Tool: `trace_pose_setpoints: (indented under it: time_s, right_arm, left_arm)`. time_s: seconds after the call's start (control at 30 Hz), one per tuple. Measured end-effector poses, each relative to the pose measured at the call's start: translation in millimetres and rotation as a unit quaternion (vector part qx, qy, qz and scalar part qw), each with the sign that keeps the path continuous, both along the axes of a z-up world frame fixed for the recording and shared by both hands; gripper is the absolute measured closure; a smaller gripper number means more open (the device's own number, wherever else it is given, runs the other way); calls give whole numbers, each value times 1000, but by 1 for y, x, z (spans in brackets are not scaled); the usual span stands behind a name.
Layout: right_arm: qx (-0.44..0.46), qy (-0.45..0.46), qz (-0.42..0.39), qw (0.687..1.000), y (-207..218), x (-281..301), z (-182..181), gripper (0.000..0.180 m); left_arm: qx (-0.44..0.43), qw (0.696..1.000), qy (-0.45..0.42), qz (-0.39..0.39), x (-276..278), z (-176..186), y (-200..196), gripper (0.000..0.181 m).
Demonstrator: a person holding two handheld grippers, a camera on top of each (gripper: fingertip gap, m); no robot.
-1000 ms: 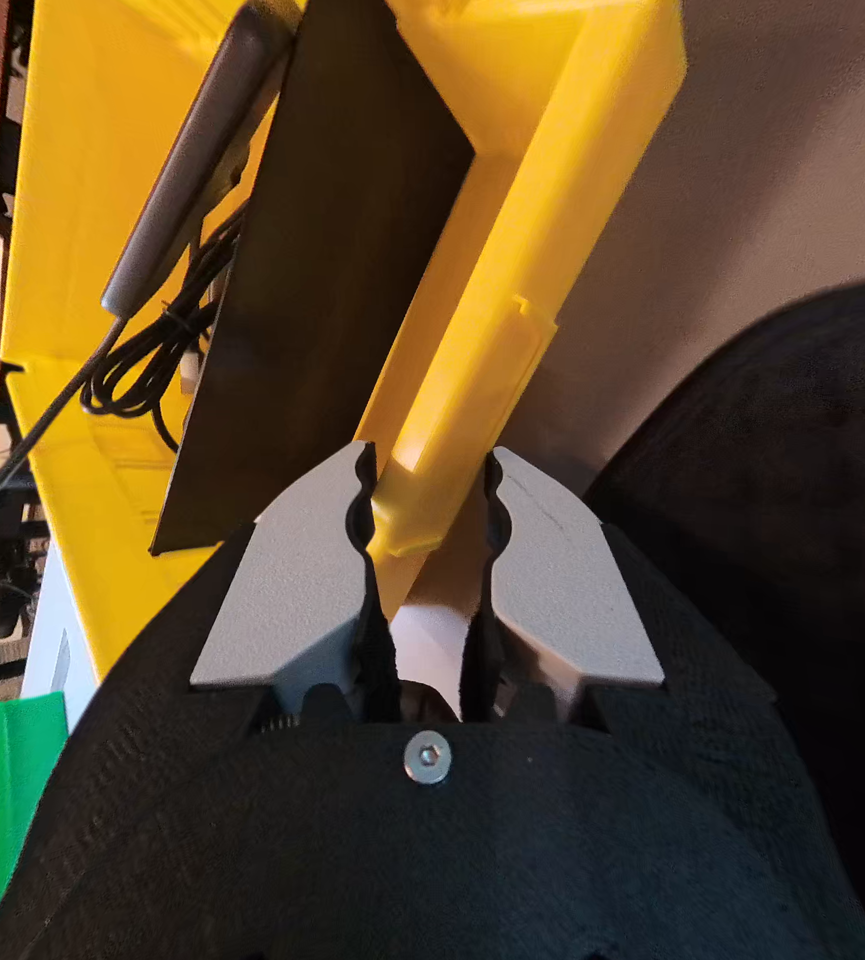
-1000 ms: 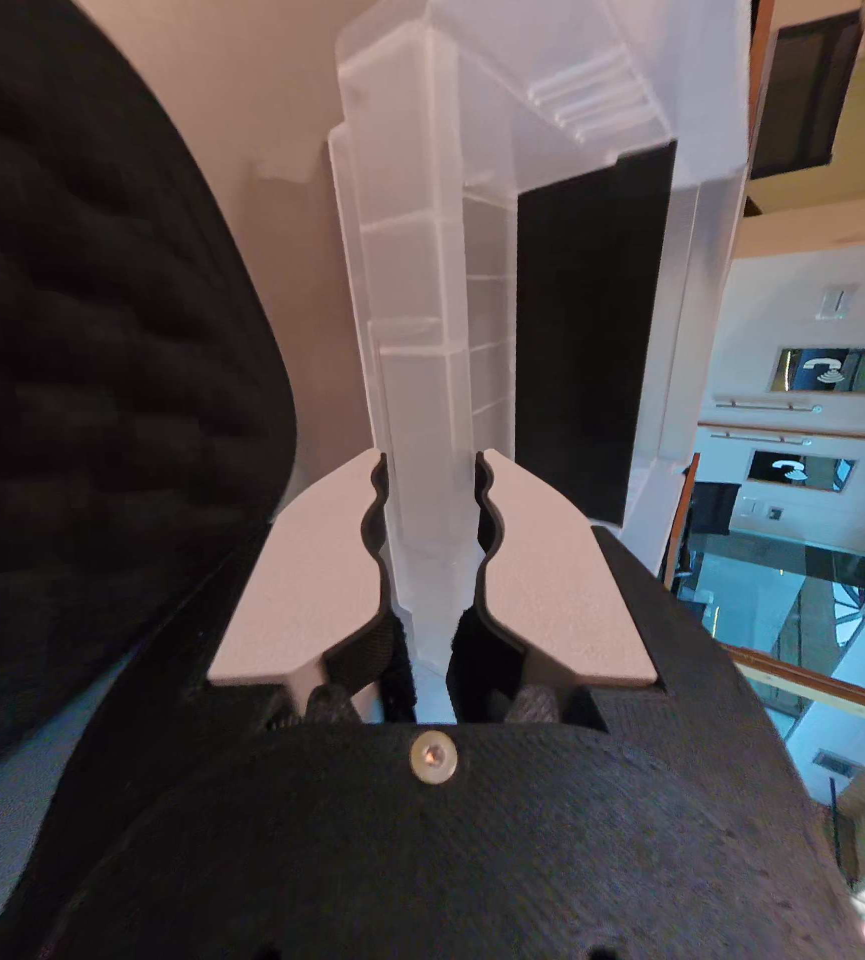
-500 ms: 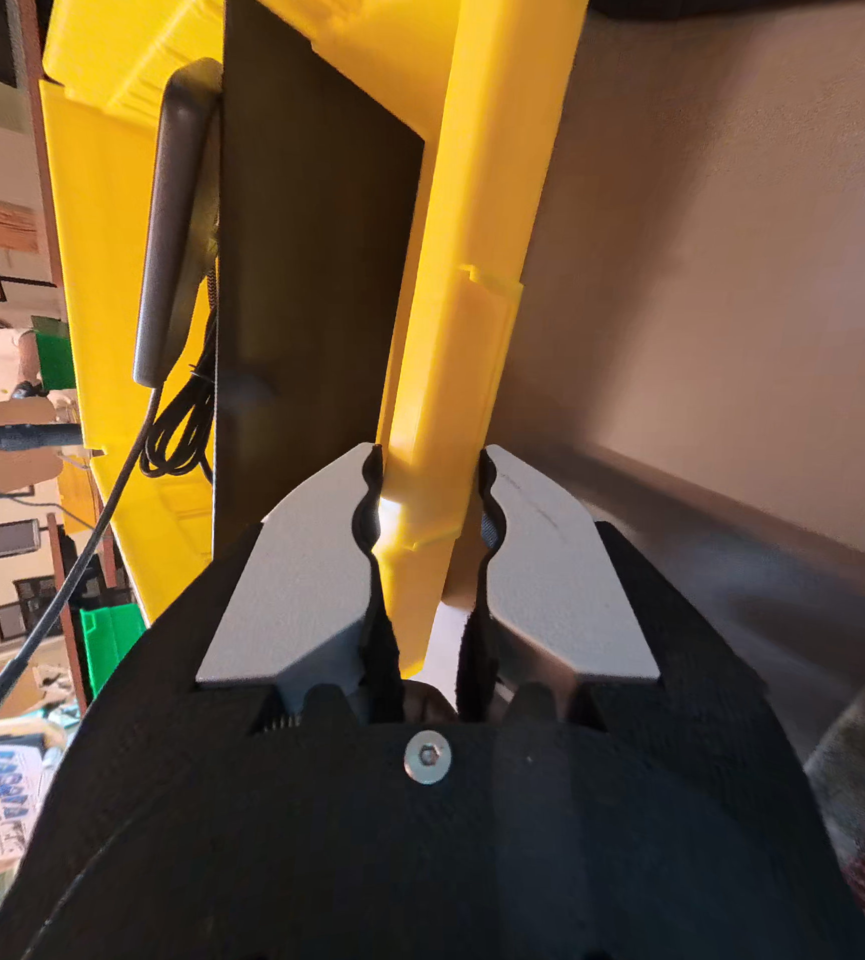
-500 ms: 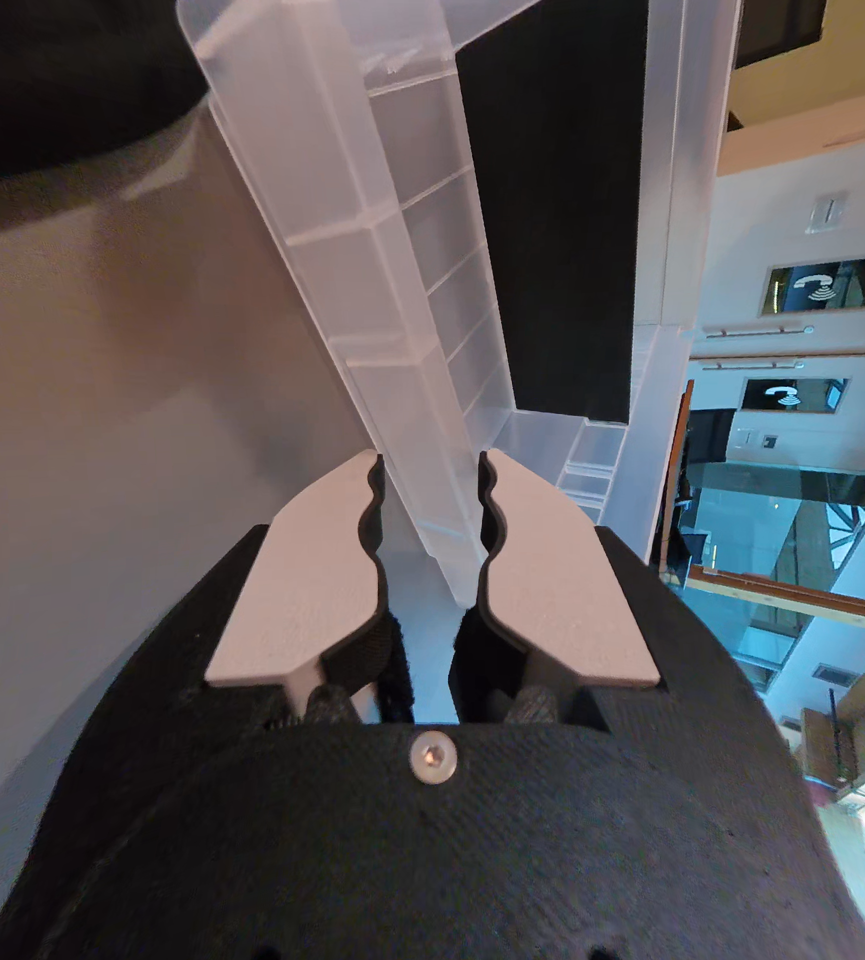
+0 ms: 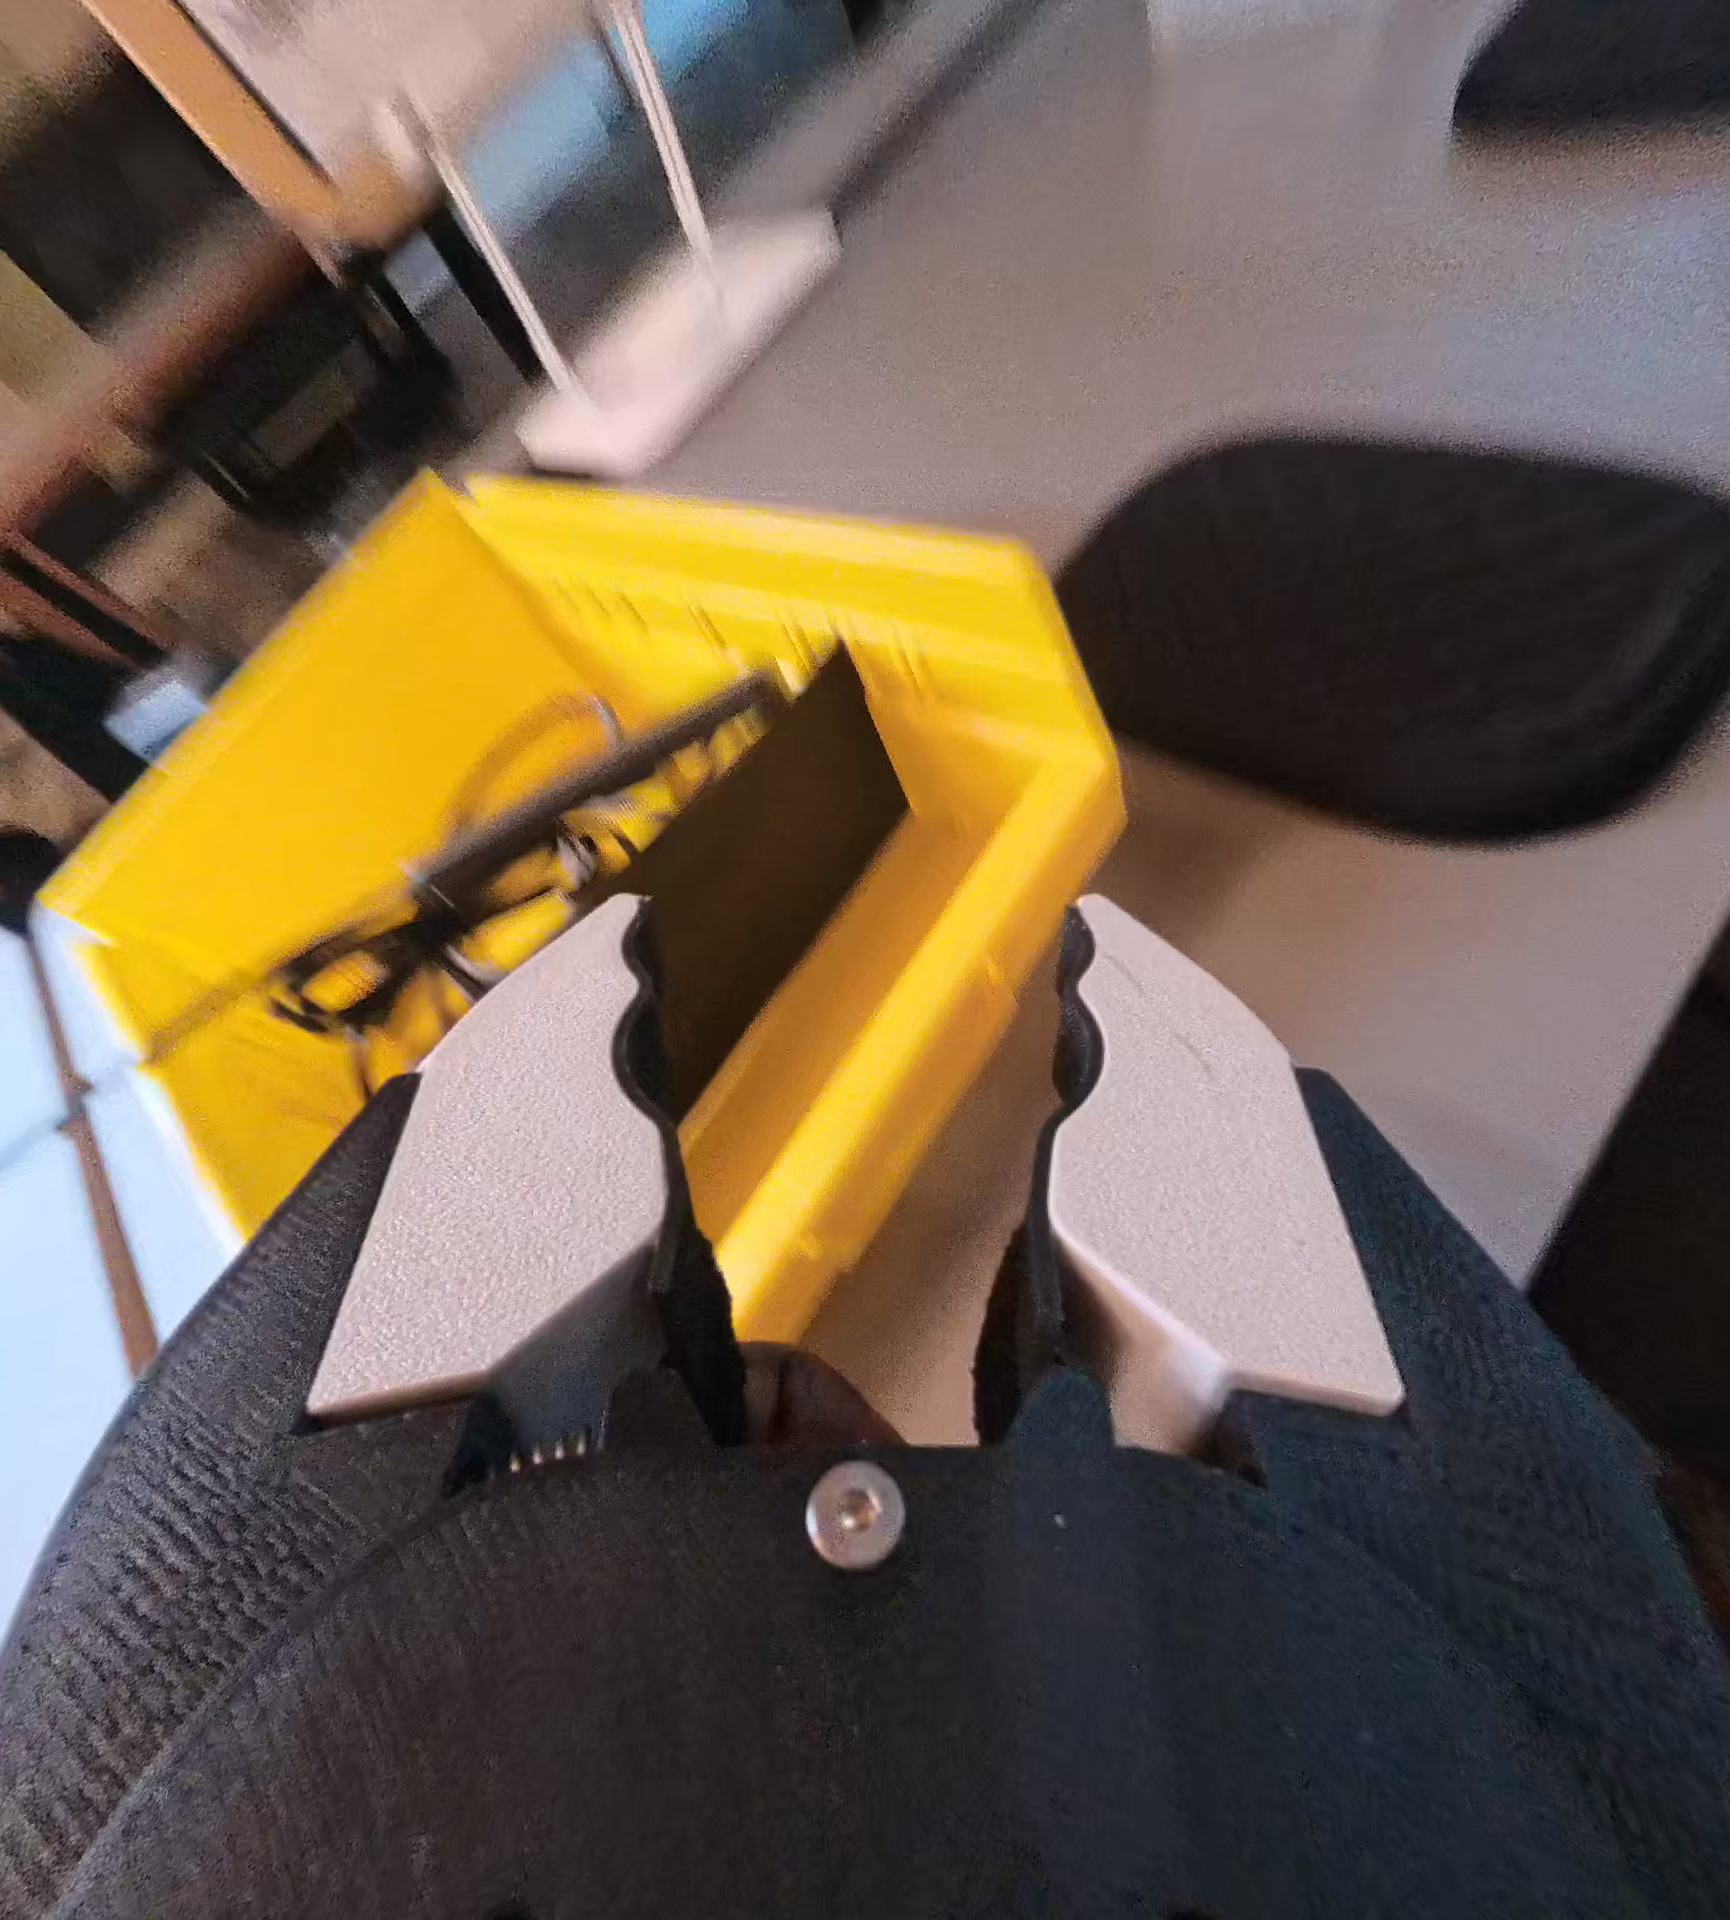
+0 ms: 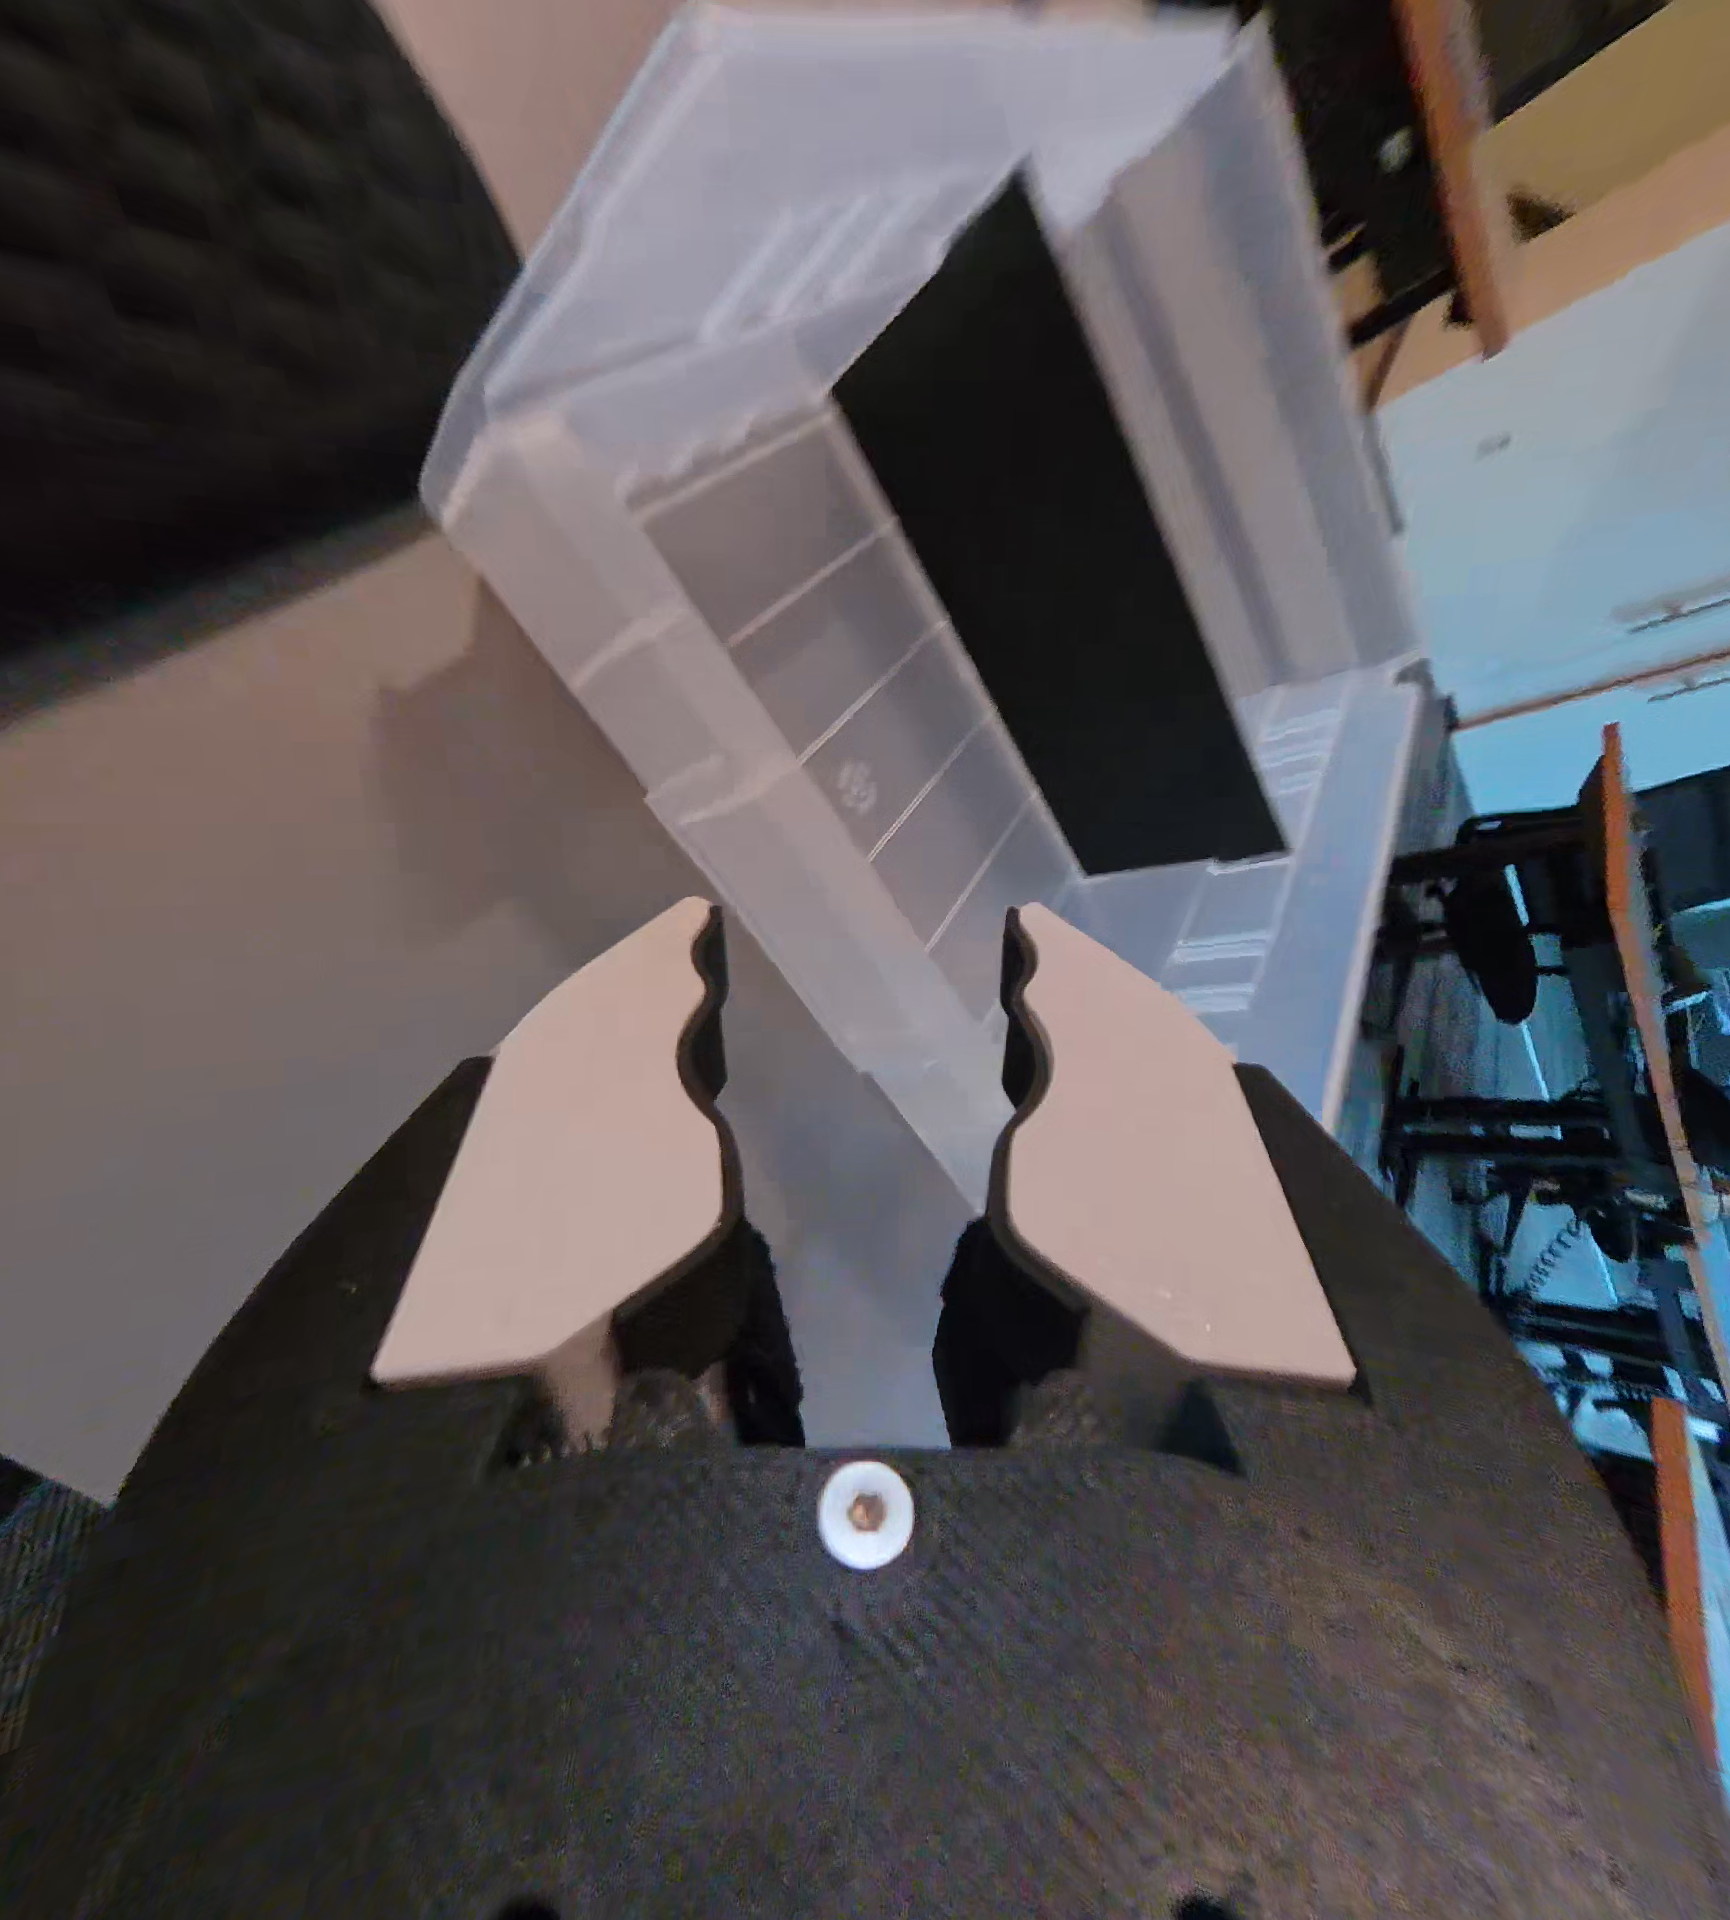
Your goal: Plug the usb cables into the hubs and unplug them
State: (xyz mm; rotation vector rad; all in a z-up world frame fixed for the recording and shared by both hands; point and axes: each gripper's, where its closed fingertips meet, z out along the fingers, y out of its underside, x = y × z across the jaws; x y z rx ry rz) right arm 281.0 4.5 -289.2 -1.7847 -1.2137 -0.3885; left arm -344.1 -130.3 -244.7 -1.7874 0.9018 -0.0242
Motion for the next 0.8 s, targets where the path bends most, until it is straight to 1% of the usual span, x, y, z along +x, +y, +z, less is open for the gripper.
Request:
trace_pose_setpoints:
  time_s: [0.03, 0.1, 0.13, 0.2, 0.27, 0.33, 0.43, 0.5, 0.57, 0.7, 0.8]
  right_arm:
    - [20, 20, 8, 1000, -1, -4, 10, 128]
    - [59, 50, 26, 997, -2, -12, 30, 128]
    - [75, 58, 32, 995, -3, -16, 37, 128]
    - [90, 59, 34, 994, -2, -20, 45, 128]
    - [83, 41, 31, 995, -2, -22, 44, 128]
    - [81, 20, 26, 996, -2, -22, 42, 127]
    - [89, 26, 26, 995, -3, -23, 46, 127]
    - [101, 40, 30, 994, -3, -24, 50, 128]
    - [105, 46, 29, 993, -3, -23, 51, 128]
    - [91, 17, 5, 996, -1, -13, 44, 128]
    - [85, 7, 0, 996, 0, -12, 41, 128]
  left_arm:
    - [52, 999, -2, 1, 2, 18, 3, 107]
    - [162, 986, 31, 11, 2, 48, 11, 111]
    - [206, 976, 63, 9, 2, 58, 15, 115]
    - [237, 959, 152, 14, -3, 60, 29, 124]
    - [214, 947, 237, 17, -12, 51, 49, 129]
    - [174, 929, 325, 8, -23, 37, 69, 129]
    - [103, 891, 442, -18, -39, 14, 93, 129]
    - [69, 863, 500, -35, -50, 0, 105, 128]
    - [80, 848, 522, -48, -51, -4, 118, 129]
    - [99, 855, 505, -67, -44, -9, 135, 129]
    - [101, 848, 515, -70, -47, -10, 143, 129]
